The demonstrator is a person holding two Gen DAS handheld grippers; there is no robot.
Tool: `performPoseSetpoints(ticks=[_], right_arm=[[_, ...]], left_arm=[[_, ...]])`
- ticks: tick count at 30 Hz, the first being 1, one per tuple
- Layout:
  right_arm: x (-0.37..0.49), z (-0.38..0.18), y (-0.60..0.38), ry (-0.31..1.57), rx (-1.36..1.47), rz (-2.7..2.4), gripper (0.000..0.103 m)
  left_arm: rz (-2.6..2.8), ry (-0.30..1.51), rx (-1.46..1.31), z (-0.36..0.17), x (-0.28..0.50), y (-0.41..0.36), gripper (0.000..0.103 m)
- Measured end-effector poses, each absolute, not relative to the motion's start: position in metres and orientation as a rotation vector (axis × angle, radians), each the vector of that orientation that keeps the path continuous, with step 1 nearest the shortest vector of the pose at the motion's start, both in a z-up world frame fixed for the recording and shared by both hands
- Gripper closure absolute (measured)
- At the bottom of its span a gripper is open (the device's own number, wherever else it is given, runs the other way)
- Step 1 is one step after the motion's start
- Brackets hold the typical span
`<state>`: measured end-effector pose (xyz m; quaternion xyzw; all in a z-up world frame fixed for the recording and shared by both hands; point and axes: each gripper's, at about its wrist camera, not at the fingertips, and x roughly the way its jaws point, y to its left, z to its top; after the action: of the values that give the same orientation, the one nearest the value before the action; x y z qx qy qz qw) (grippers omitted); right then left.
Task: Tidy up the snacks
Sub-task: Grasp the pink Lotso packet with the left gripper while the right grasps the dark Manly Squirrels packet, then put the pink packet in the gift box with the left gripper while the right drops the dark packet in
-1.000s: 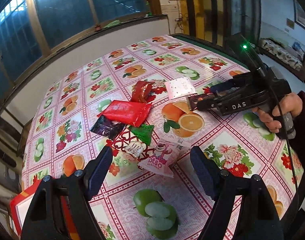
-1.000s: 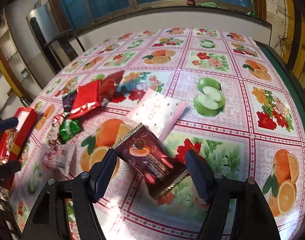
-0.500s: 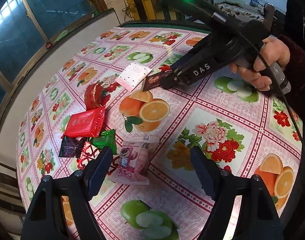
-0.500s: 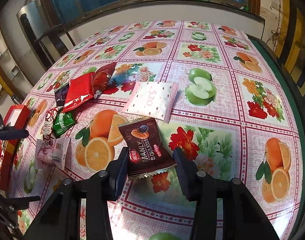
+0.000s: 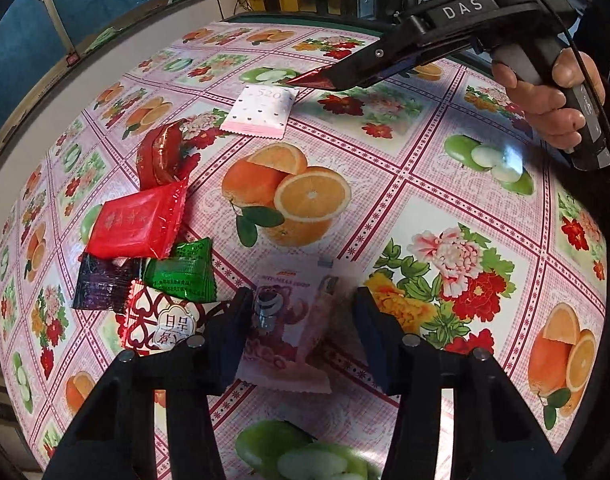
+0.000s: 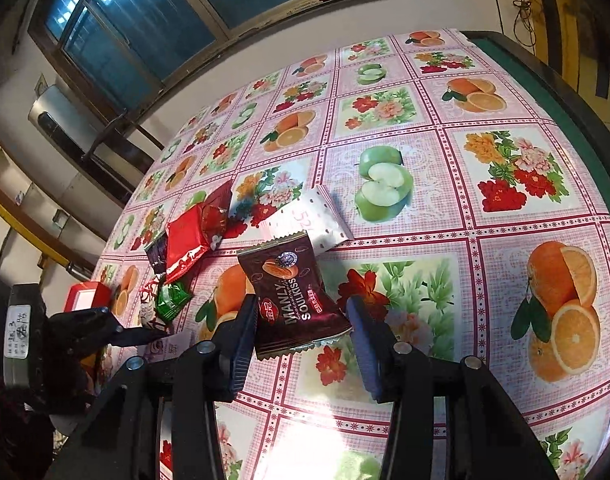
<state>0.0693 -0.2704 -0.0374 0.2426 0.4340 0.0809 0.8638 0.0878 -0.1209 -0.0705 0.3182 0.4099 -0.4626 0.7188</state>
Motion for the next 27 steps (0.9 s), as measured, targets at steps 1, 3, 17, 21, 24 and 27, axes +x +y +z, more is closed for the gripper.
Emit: performPoseSetpoints(ticks=[1,3,17,21,24,27], right_arm=[[0.069,-0.038,-0.274,0.908,0.531,0.176,0.055],[0.069,-0.040,-0.282,0.906,0.585,0.193,0.055],[0.065,-0.046,-0.303,0.877,0.790,0.291,0.055],[0.064,-0.044,-0.296,0.875,0.782,0.313,0.055],[0.065,-0.041,-0.287,0.876,0.756,0.327,0.055],[0.066,-0.041,-0.284,0.874,0.748,0.339,0.055]], left_arm=[[-1.033,0.911,0.694,-0.071,0.087,-0.121,0.064],[-1.038,0.903,0.688,-0.071,0.084,-0.122,0.065],[-0.929,0.900,0.547,-0.063,0.062,-0.124,0.068],[-0.875,0.865,0.453,-0.046,0.053,-0.111,0.068],[-0.789,0.855,0.381,-0.034,0.048,-0.096,0.068],[-0.727,0.836,0.306,-0.022,0.041,-0.077,0.068]])
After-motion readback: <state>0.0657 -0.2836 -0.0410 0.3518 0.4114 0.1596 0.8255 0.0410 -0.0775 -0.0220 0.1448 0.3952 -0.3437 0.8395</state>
